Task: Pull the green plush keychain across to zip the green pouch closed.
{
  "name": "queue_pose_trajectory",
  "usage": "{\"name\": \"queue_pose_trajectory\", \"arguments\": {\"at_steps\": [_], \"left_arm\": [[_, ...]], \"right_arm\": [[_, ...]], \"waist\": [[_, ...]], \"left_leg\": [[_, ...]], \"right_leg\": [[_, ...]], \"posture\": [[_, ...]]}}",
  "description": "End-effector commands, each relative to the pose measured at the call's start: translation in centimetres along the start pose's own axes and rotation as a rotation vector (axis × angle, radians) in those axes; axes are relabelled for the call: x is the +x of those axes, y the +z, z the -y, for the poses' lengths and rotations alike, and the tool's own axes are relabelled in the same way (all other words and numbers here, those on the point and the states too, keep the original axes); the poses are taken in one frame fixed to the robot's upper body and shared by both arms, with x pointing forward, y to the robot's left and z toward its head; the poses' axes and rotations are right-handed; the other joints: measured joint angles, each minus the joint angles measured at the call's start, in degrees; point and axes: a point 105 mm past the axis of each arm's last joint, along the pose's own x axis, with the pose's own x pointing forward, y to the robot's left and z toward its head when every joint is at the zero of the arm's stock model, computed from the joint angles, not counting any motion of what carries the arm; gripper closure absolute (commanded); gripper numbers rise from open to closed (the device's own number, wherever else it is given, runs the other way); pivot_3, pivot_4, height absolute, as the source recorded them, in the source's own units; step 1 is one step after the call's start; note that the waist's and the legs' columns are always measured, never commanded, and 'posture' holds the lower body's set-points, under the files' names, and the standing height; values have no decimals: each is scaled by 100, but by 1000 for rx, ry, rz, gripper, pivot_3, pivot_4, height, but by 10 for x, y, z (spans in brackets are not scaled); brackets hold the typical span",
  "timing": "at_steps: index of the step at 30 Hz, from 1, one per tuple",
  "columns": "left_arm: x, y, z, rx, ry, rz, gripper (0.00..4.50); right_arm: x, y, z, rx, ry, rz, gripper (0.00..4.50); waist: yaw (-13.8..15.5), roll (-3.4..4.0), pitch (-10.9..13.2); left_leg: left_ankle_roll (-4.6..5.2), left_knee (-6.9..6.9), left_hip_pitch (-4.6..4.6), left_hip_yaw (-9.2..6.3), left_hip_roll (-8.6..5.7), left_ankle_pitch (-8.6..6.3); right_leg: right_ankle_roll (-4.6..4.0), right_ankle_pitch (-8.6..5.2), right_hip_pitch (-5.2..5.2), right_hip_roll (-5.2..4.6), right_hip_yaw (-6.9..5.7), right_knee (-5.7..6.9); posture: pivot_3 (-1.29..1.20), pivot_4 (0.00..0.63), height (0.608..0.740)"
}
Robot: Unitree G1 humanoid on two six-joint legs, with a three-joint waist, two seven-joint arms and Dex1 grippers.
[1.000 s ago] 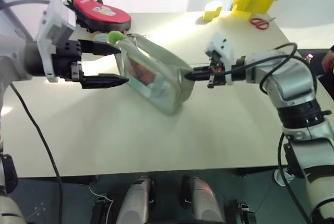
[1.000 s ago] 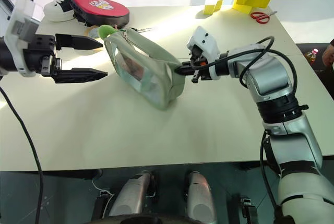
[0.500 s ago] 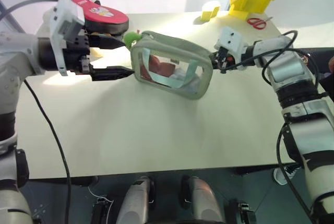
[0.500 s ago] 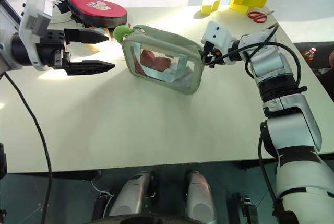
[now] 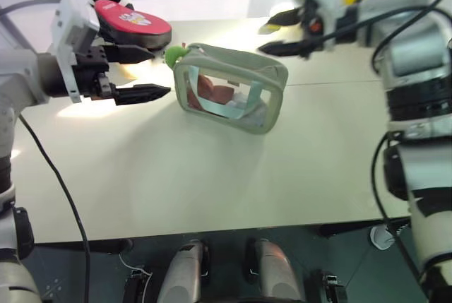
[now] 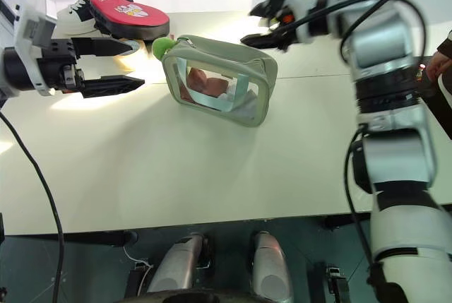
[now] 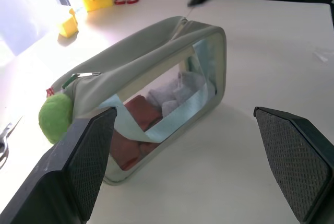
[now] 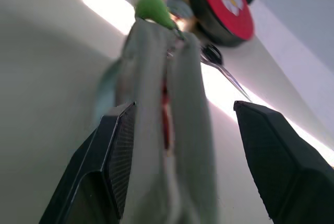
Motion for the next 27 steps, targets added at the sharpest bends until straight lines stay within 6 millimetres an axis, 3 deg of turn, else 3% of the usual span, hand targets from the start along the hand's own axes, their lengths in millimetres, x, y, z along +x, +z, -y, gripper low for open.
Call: {"name": "queue_pose_trajectory", "arguments": {"at_steps": [1, 5, 6, 8, 12, 14, 19, 21, 27], "left_arm": [[-7, 17, 3, 58, 15, 41, 0], [-12, 20, 0, 51, 46, 51, 0], [-12, 19, 1, 51, 49, 48, 0], [-13, 18, 2, 49, 54, 45, 0], [-14, 19, 1, 49, 71, 46, 0], [-16, 19, -1, 49, 81, 47, 0], [-32, 19, -14, 61, 166, 23, 0], [-40, 20, -20, 66, 199, 13, 0], [-42, 16, -19, 58, 201, 5, 0]], "right_arm": [[17, -8, -4, -120, -42, -59, 1424], [25, -8, -2, -142, -46, -76, 1424], [27, -7, -3, -142, -38, -70, 1663], [30, -6, -5, -150, -23, -69, 2298], [34, -6, -6, -175, -10, -65, 4368], [36, -1, -7, -200, -5, -39, 4443], [35, 34, -8, -364, -7, 153, 4443], [33, 33, -11, -400, 26, 157, 4443], [32, 0, -46, -433, 215, 122, 4443]], "waist": [[37, 0, 0], [59, -2, 0], [51, -2, 0], [7, -2, 0], [-16, -2, -1], [-24, -2, -1], [-45, -2, 0], [-40, -1, 1], [29, -7, -3]], "left_leg": [[0, 4, -1, -1, -1, 0], [3, 9, -17, -5, -11, -2], [6, 9, -15, -5, -11, -4], [6, 5, -13, -5, -11, -3], [4, -2, -7, -3, -8, -2], [4, -2, -4, -3, -7, -2], [1, -4, -1, 1, -3, 0], [0, -4, -2, 1, -3, 1], [4, -3, -2, -2, -6, -3]], "right_leg": [[0, 0, 2, 0, 0, -1], [-2, -1, -4, -6, 1, -9], [-2, -1, -3, -7, 1, -9], [-1, 0, -3, -6, 1, -6], [-1, 0, -2, -1, 1, -3], [-1, 0, -2, 0, 1, -2], [-1, -1, -4, 3, 2, -2], [-1, -1, -5, 3, 3, -1], [0, -1, 7, 0, 2, -9]], "posture": [[0, 150, 740], [0, 150, 740], [0, 150, 740], [0, 150, 740], [0, 150, 740], [0, 150, 740], [0, 150, 740], [0, 150, 740], [0, 150, 740]]}}
